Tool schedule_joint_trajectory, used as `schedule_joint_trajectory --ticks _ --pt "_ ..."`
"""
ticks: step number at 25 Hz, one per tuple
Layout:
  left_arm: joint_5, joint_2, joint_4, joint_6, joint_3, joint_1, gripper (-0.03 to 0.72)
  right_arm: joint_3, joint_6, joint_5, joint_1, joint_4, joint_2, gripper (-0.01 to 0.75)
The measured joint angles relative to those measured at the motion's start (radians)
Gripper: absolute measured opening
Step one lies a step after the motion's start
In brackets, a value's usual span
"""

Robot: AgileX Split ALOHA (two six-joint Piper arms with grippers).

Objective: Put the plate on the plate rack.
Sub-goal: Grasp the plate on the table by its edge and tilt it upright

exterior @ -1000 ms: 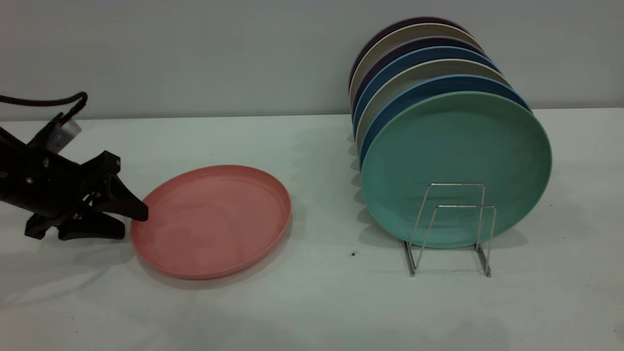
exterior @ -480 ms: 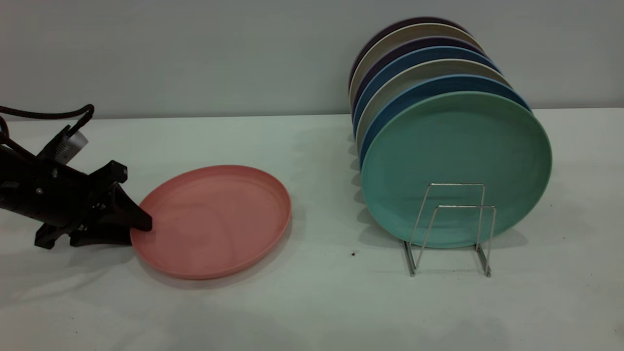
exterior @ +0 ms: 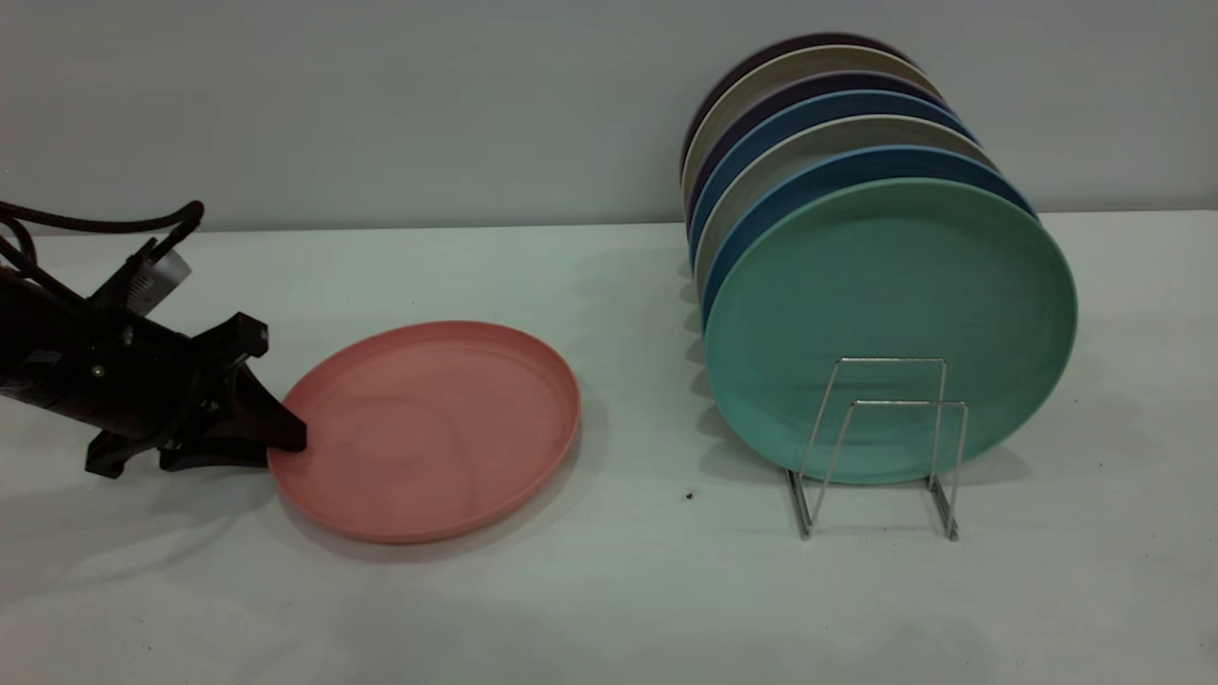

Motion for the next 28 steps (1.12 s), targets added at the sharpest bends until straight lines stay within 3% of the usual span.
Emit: schedule_joint_trajectory --ticks 6,10,13,28 --pt "-0.006 0.000 -0.001 0.004 0.000 -0.003 0.180 0.000 0.000 0.000 0.000 0.000 0.000 0.239" --pt "0.001 0.000 -0.009 0.010 0.000 -0.003 0.069 0.000 0.000 0.000 0.000 0.000 0.000 0.239" --pt "0.015 0.001 -0.017 0.030 0.000 -0.003 0.026 0.000 0.000 0.000 0.000 0.000 0.000 0.239" --pt "0.136 -0.089 -0.006 0.091 0.003 -0.003 0.019 0.000 -0.058 0.025 0.000 0.102 0.000 0.239"
